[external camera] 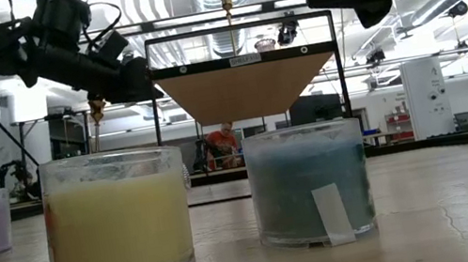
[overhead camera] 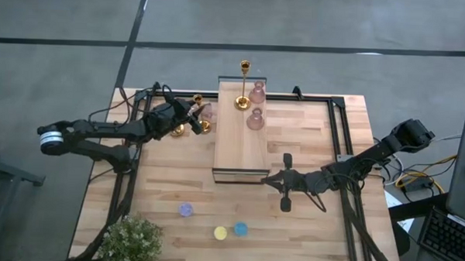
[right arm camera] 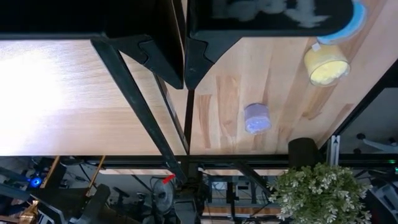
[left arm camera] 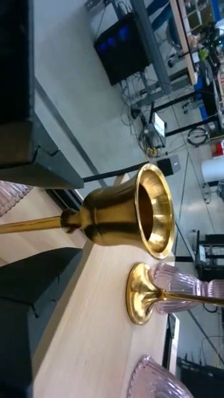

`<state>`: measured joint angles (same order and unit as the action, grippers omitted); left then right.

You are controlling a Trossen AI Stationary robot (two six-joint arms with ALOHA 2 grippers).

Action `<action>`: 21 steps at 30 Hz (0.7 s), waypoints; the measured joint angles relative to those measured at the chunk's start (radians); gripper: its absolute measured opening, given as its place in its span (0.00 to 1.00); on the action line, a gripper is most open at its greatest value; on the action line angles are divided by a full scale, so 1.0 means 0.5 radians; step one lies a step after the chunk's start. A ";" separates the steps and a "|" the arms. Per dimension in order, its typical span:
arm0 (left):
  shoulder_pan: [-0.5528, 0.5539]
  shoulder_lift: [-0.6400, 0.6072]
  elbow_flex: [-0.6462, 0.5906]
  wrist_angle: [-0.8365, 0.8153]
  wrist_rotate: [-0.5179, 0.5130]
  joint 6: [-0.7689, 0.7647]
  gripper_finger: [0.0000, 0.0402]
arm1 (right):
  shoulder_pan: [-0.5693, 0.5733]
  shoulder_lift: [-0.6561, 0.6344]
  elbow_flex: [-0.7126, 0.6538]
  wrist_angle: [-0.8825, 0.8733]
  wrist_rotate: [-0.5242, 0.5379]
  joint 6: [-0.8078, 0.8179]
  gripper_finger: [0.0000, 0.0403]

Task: Pick & Place candle stick holders
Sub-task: Put the right gold candlestick on the shelf

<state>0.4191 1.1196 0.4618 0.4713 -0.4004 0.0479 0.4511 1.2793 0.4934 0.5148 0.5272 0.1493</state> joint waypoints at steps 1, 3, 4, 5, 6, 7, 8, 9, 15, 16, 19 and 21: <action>0.000 -0.006 0.000 -0.001 0.000 0.001 0.42 | 0.000 0.000 0.000 0.000 0.000 -0.001 0.02; 0.000 -0.008 -0.001 0.001 0.000 -0.002 0.40 | 0.000 -0.001 0.000 0.000 0.000 -0.001 0.02; 0.002 -0.008 -0.001 0.004 0.000 -0.001 0.38 | 0.000 0.000 0.000 0.000 0.000 -0.005 0.02; 0.003 -0.008 -0.001 0.006 0.001 -0.001 0.36 | 0.000 0.000 0.000 0.000 0.000 -0.007 0.02; 0.004 -0.008 -0.001 0.007 0.001 -0.001 0.33 | 0.000 0.000 -0.001 0.000 0.000 -0.006 0.02; 0.005 -0.008 -0.001 0.008 0.001 0.003 0.29 | 0.000 0.000 -0.002 0.000 0.000 -0.004 0.02; 0.005 -0.008 -0.001 0.008 0.001 0.011 0.25 | 0.000 0.000 -0.004 0.000 0.000 0.000 0.02; 0.005 -0.008 -0.001 0.007 0.001 0.024 0.21 | 0.000 0.000 -0.005 -0.001 0.000 0.000 0.02; 0.005 -0.008 -0.001 0.010 0.061 0.053 0.09 | 0.000 -0.001 -0.007 0.000 0.000 0.007 0.02; 0.005 -0.008 -0.001 0.011 0.080 0.057 0.09 | 0.000 -0.001 -0.007 0.000 0.000 0.008 0.02; 0.001 -0.025 -0.001 0.002 0.114 0.030 0.08 | 0.000 -0.001 -0.008 0.000 0.001 0.009 0.02; -0.004 -0.069 -0.002 -0.010 0.158 -0.028 0.05 | 0.000 -0.001 -0.008 0.000 0.001 0.010 0.02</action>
<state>0.4171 1.0849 0.4606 0.4660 -0.3212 0.0342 0.4511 1.2789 0.4896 0.5148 0.5278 0.1543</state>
